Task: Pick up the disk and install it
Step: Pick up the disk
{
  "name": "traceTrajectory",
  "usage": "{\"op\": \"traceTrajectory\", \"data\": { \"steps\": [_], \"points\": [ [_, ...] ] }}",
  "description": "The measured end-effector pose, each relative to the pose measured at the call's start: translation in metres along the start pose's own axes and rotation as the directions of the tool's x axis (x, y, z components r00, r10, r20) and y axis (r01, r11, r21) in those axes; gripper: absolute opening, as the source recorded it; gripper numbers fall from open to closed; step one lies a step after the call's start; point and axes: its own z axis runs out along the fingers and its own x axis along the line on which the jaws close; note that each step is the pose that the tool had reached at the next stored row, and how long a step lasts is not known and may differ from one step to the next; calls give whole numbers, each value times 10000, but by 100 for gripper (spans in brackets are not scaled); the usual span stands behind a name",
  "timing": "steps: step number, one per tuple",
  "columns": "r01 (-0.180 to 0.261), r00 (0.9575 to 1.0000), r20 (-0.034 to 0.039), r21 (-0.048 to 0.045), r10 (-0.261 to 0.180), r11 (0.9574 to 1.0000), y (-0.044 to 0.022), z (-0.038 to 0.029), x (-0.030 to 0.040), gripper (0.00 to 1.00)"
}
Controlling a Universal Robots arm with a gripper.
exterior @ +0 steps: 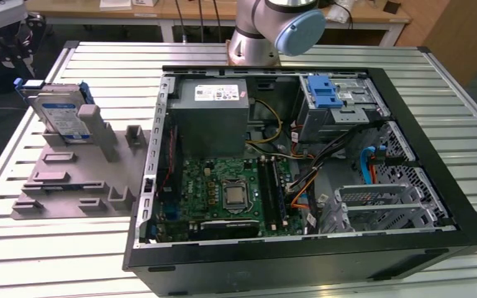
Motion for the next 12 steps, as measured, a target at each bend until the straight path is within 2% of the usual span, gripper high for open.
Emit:
{"op": "traceTrajectory", "data": {
  "steps": [12],
  "points": [
    [292, 9996, -7, -1, -292, 9996, 0, 0, 0, 11]
  ]
}}
